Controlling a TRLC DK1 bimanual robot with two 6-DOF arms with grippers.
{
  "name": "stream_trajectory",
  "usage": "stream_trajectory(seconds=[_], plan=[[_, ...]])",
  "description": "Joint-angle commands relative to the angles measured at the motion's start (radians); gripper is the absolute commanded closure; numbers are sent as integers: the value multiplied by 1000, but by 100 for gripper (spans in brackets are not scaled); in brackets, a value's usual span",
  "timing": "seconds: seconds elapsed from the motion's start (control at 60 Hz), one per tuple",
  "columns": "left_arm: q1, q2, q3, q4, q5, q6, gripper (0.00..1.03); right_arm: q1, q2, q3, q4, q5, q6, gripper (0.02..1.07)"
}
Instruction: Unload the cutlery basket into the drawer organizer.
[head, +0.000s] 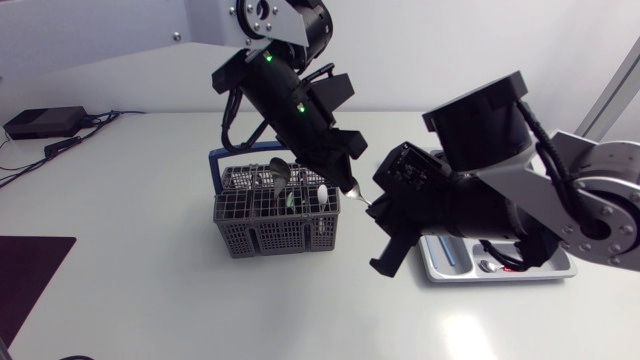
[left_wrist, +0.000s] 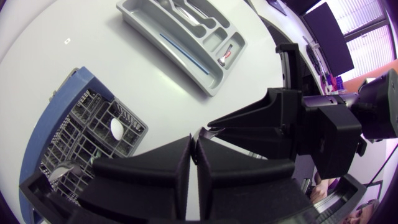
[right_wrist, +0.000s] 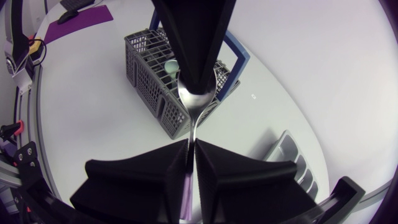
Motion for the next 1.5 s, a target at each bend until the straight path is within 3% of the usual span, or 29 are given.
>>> stream_trajectory(seconds=[0.0, 0.15, 0.217, 0.317, 0.45, 0.633, 0.967, 1.217, 1.483], plan=[[9, 16, 31, -20, 12, 4, 100, 15, -4, 2, -26, 14, -6, 101], [10, 14, 47, -20, 13, 1, 95, 20, -22, -3, -38, 12, -4, 101], [10, 10, 54, -17, 13, -2, 83, 20, -32, -7, -44, 12, -6, 101], [9, 5, 64, -14, 13, -7, 76, 18, -44, -17, -52, 9, -6, 101], [12, -7, 73, -2, 19, -14, 44, 11, -67, -32, -66, -5, -7, 101], [38, -33, 73, 24, 22, -19, 19, -26, -107, -64, -83, -24, -27, 101], [105, -96, 56, 75, 21, -13, 15, -230, -205, -158, -120, -136, -135, 101], [138, -125, -9, 90, -33, 39, 14, -591, -223, -222, -132, -347, -396, 101], [136, -141, -102, 90, -79, 117, 14, -946, -94, -202, -182, -571, -745, 101]])
